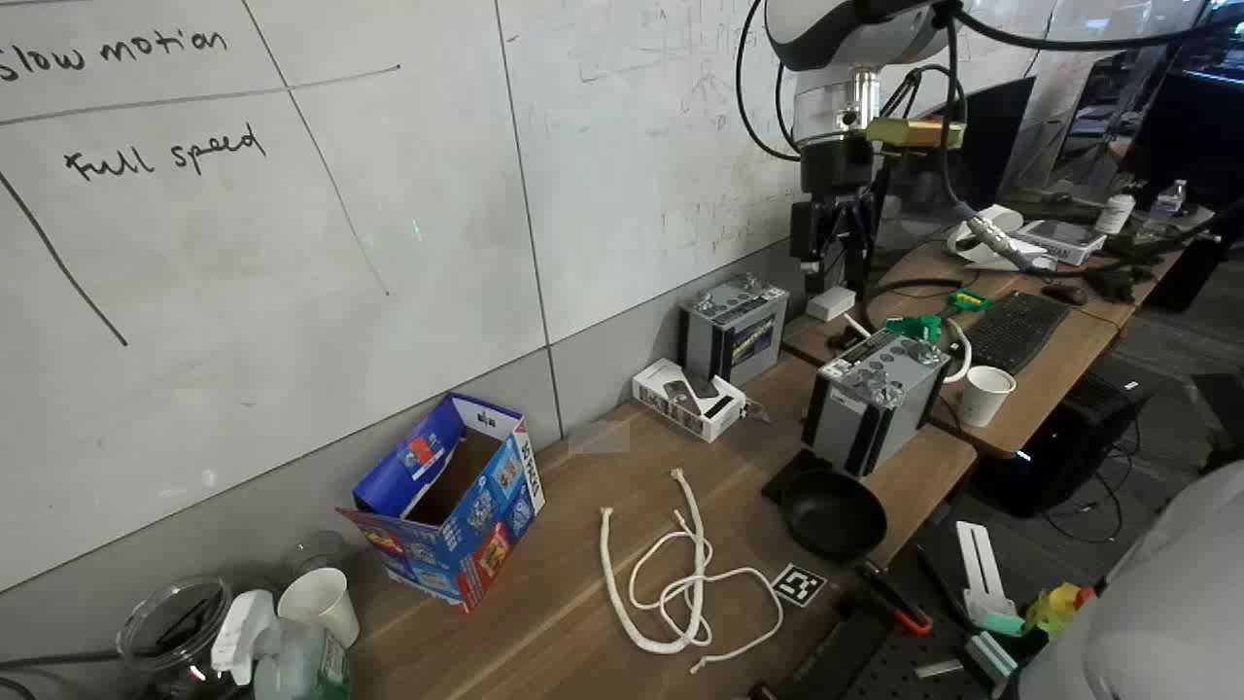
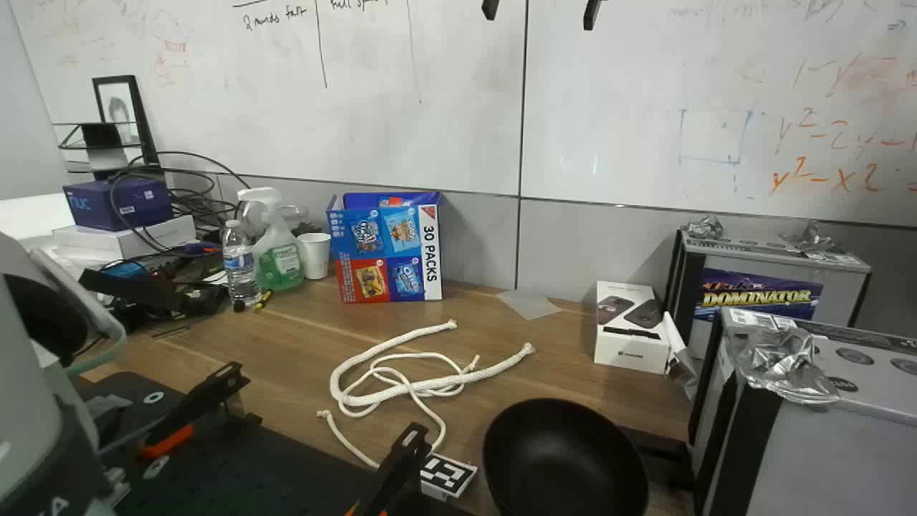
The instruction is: Put the strings in the blue box
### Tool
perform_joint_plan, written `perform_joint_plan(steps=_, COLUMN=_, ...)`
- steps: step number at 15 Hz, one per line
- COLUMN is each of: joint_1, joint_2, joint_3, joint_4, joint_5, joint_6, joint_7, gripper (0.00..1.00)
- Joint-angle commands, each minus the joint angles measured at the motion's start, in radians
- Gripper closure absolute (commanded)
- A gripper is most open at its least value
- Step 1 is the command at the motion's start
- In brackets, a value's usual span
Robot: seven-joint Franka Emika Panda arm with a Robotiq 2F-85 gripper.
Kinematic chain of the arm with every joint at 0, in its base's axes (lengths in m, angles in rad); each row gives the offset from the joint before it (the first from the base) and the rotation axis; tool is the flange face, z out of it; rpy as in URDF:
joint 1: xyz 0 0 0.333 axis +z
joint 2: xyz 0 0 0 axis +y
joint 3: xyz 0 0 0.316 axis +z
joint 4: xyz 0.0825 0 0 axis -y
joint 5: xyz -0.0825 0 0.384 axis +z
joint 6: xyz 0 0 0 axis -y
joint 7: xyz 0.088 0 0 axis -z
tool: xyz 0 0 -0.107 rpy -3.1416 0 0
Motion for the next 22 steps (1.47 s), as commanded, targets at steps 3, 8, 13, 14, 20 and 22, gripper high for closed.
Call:
perform_joint_plan(steps=3, joint_1=-0.025, joint_2=-0.001, joint_3=0.023, joint_4=0.009, joint_5=0.004, joint_6=-0.002, joint_7=-0.004, gripper=0.00)
perform_joint_plan(steps=8, joint_1=-0.027, joint_2=-0.016, joint_3=0.031, joint_4=-0.048, joint_5=0.010, joint_6=0.049, joint_7=0.028, gripper=0.00)
perform_joint_plan(steps=13, joint_1=-0.014, joint_2=-0.036, joint_3=0.075, joint_4=-0.283, joint_5=0.033, joint_6=0.265, joint_7=0.121, gripper=0.00)
perform_joint_plan(steps=14, joint_1=-0.009, joint_2=-0.028, joint_3=0.092, joint_4=-0.338, joint_5=0.032, joint_6=0.335, joint_7=0.153, gripper=0.00)
perform_joint_plan(steps=20, joint_1=0.024, joint_2=0.050, joint_3=0.188, joint_4=-0.545, joint_5=0.035, joint_6=0.704, joint_7=0.335, gripper=0.00)
perform_joint_plan(steps=22, joint_1=0.039, joint_2=0.077, joint_3=0.218, joint_4=-0.601, joint_5=0.030, joint_6=0.826, joint_7=0.401, gripper=0.00)
